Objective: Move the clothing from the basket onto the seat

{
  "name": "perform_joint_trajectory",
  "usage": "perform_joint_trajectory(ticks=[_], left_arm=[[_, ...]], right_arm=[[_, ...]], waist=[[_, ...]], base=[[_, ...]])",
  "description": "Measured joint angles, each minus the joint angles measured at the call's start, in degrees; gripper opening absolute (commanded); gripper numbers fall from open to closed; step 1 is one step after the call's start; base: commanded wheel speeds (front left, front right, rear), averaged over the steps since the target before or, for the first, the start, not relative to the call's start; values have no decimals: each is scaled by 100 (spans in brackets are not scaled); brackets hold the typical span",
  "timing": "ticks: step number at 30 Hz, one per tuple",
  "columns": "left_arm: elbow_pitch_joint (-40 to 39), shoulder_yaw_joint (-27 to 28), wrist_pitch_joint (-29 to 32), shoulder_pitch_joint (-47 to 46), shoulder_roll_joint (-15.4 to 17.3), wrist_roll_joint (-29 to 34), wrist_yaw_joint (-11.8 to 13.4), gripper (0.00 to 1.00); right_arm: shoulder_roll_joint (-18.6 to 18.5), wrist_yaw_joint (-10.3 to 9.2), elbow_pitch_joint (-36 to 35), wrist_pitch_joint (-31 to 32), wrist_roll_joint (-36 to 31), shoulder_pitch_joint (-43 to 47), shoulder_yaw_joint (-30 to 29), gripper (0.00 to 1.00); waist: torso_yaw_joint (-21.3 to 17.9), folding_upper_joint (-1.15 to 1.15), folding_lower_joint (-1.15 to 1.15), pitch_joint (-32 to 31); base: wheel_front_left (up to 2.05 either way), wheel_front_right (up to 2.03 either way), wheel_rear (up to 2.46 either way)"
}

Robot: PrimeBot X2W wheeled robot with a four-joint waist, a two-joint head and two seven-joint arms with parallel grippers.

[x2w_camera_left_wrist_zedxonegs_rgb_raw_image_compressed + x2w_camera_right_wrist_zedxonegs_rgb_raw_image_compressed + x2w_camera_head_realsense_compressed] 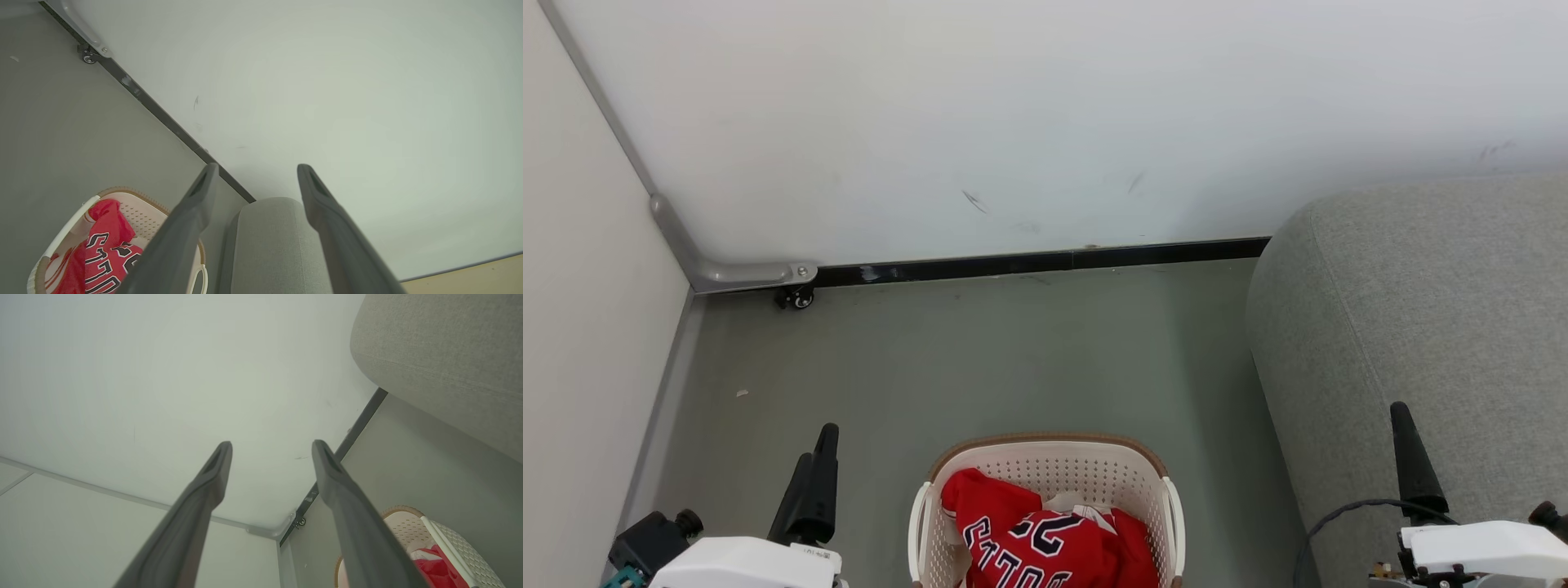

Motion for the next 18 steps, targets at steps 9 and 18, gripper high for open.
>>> perform_joint_trajectory(ticks=[9,18], left_arm=[[-188,-252,-187,2,67,1009,144,100],[-291,-527,-366,3,132,2037,331,100]], right_arm=[[4,1,-53,-178,-903,1,22,100],[23,3,-49,-304,-1781,0,48,100]], waist=[[5,0,-22,-23],[17,0,-68,8]], base=[[0,0,0],[0,0,0]])
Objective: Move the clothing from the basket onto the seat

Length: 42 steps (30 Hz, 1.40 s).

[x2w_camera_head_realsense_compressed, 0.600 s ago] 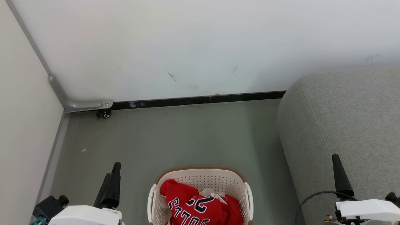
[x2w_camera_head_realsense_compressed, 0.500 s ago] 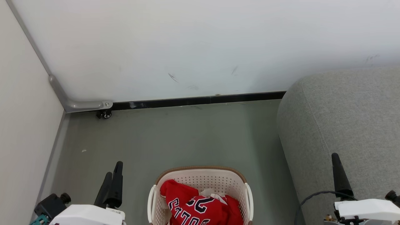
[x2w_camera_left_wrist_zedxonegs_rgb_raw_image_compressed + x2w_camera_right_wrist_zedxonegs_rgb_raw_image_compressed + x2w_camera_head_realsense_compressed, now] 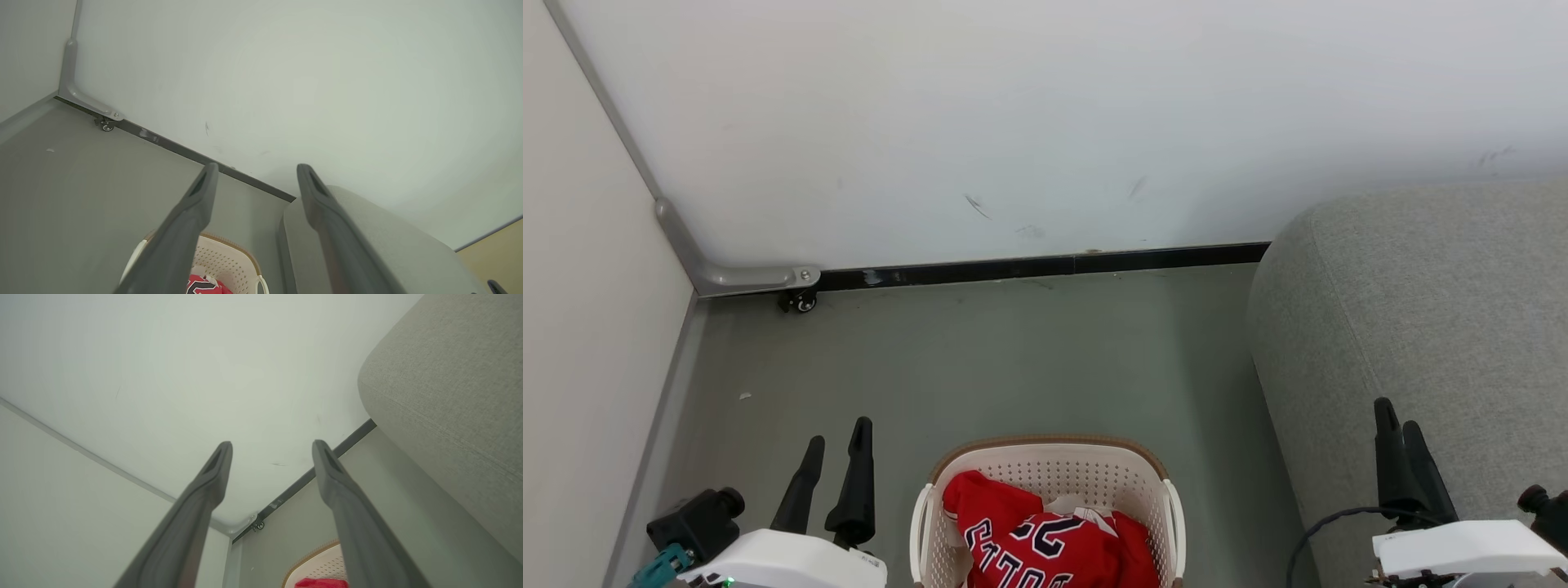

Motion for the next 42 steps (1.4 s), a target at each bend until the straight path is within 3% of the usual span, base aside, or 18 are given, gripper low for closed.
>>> perform_joint_trajectory(ticks=[7,17,42], left_arm=[[-5,-187,-159,1,47,772,172,100],[26,-469,-366,1,143,1820,376,100],[512,-732,-816,-7,94,3318,778,100]], right_arm=[[15,3,23,-47,-768,-1,10,100],[34,4,76,-100,-1919,-3,7,100],[76,5,102,-224,-3852,-5,38,100]], waist=[[7,0,-19,29],[7,0,-24,58],[1,0,-28,100]], base=[[0,0,0],[0,0,0],[0,0,0]])
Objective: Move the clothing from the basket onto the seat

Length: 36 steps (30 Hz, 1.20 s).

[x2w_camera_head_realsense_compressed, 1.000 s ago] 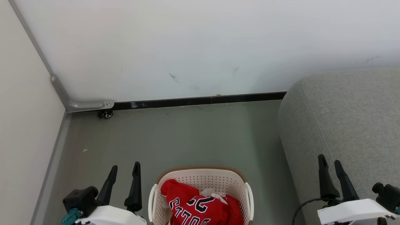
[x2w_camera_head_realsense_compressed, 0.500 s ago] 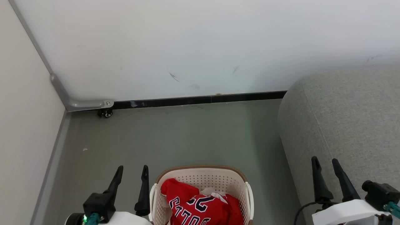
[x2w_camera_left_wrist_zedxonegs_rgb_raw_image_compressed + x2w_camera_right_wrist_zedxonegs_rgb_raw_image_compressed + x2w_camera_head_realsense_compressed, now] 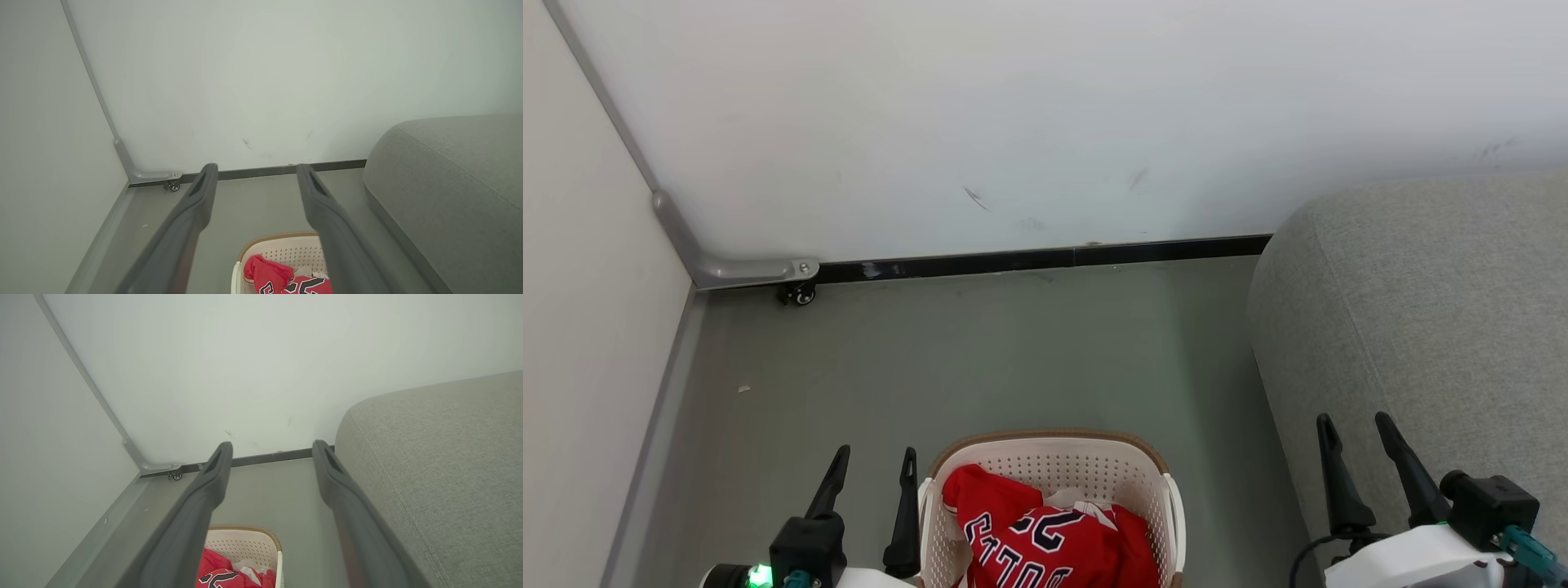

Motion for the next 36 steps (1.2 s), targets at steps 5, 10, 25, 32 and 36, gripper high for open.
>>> perform_joint_trajectory(ticks=[5,10,25,32,36], left_arm=[[144,66,0,-29,-19,-27,42,100],[298,125,-1,-83,-40,-118,42,100],[435,186,-1,-227,-80,-126,42,100],[434,225,-16,-311,-97,-125,42,100],[439,249,-16,-311,-97,-125,42,100]], right_arm=[[0,0,1,-1,76,0,44,100],[0,0,3,-22,200,-1,90,100],[0,0,31,-62,246,-3,129,100],[0,0,36,-77,254,-27,129,100],[0,0,45,-78,257,-27,129,100]], waist=[[-8,0,-1,17],[-17,0,-1,36],[-9,0,-1,89],[-4,0,-1,114],[-10,0,-1,120]], base=[[0,0,0],[0,0,0],[0,0,0],[0,0,0],[0,0,0]])
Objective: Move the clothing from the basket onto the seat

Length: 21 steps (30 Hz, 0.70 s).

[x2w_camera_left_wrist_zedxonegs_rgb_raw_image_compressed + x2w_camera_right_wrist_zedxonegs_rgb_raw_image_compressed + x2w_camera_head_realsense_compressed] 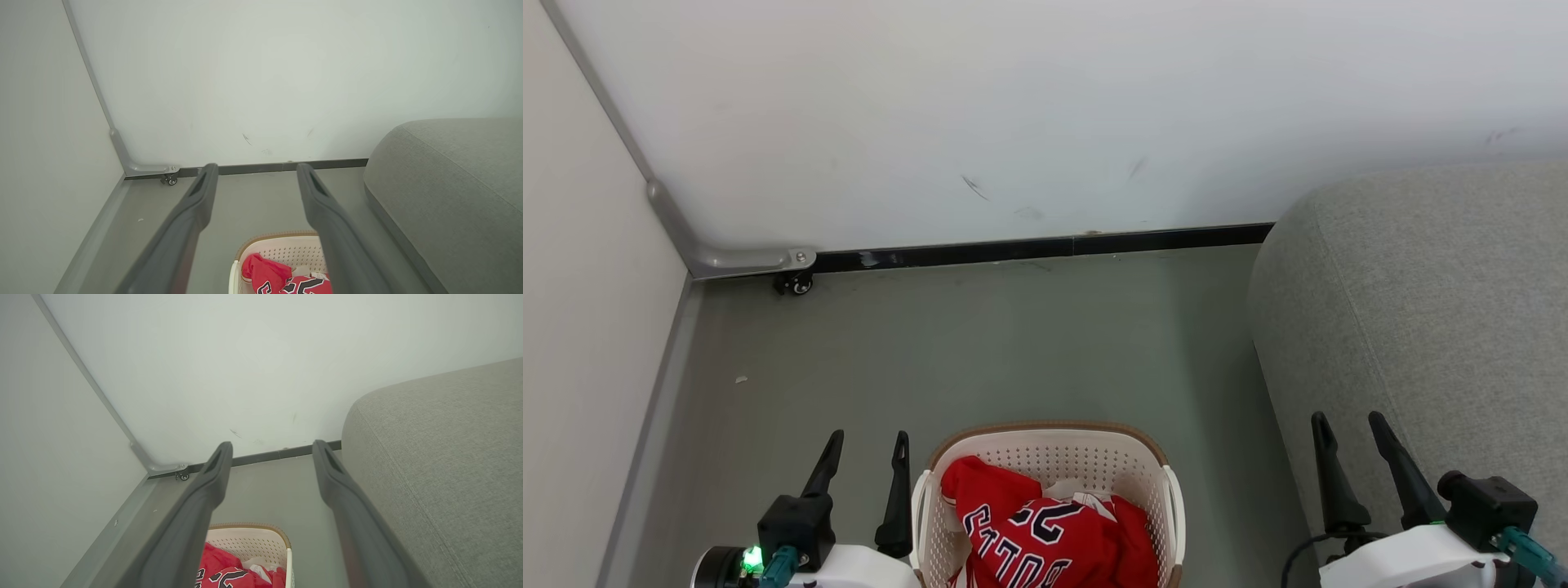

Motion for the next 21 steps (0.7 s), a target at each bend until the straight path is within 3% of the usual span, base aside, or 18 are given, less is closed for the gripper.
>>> perform_joint_trajectory(ticks=[21], left_arm=[[45,57,0,-258,118,115,-11,100]], right_arm=[[0,0,-271,-246,-14,-39,82,100]], waist=[[-50,0,-1,236]], base=[[0,0,0]])
